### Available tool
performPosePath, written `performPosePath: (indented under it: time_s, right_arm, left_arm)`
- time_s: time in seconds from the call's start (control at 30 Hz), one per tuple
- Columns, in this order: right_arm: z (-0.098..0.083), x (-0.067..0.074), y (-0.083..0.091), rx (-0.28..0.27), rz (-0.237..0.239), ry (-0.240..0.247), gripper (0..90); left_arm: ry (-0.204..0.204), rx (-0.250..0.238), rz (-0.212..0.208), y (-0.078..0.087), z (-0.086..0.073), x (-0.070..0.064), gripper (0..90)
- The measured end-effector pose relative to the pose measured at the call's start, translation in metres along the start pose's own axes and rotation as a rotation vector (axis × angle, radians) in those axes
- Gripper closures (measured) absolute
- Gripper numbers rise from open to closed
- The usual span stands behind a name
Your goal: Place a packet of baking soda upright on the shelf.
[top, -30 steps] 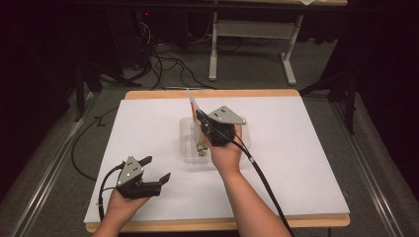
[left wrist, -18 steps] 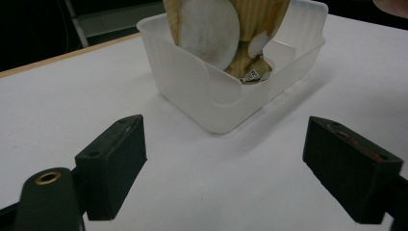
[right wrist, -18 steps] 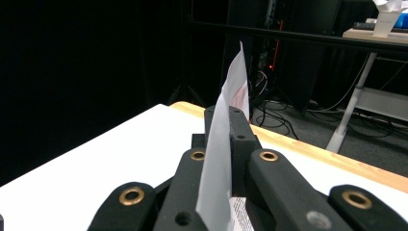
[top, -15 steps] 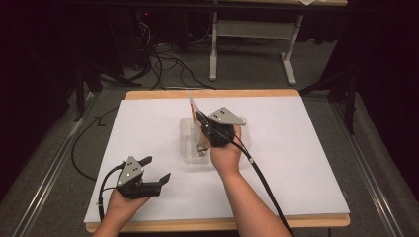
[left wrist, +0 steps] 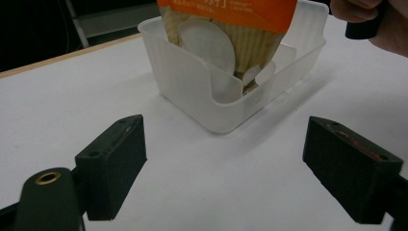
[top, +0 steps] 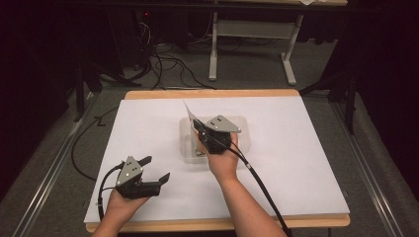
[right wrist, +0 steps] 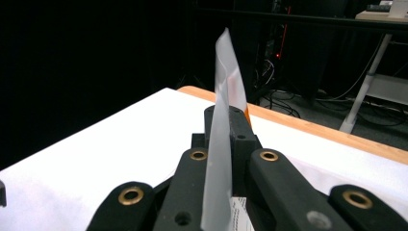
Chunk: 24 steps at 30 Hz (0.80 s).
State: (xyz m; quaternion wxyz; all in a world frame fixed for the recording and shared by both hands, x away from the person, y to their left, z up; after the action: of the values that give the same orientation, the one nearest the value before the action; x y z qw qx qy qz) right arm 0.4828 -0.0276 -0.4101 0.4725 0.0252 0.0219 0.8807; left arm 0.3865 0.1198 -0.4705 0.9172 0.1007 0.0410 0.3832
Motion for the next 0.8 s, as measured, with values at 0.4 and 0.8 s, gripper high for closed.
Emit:
performPosePath:
  time_s: [0.4,0.8]
  right_arm:
    - [-0.016,0.004,0.012,0.013,0.002,0.017,90.0]
    - [-0.01,0.003,0.012,0.031,0.014,0.007,84.6]
  left_arm:
    - [-0.008,0.008,-0.008,-0.003,-0.001,-0.003,15.7]
    - [-0.006,0.005,-0.007,-0.002,-0.001,-0.003,15.7]
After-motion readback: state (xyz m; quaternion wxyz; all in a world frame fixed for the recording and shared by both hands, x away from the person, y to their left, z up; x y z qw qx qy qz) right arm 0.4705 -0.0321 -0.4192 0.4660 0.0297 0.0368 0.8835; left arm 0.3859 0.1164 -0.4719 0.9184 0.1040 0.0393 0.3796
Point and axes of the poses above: each handheld gripper's, and its own axes: y roughly backward along the jaws, z roughly out of its top, x roughly to its left, the point moved 10 cm from there along -y, roughly forward along the jaws, and after that the axes turned 12 degrees about -x, right-handed, at the moved point
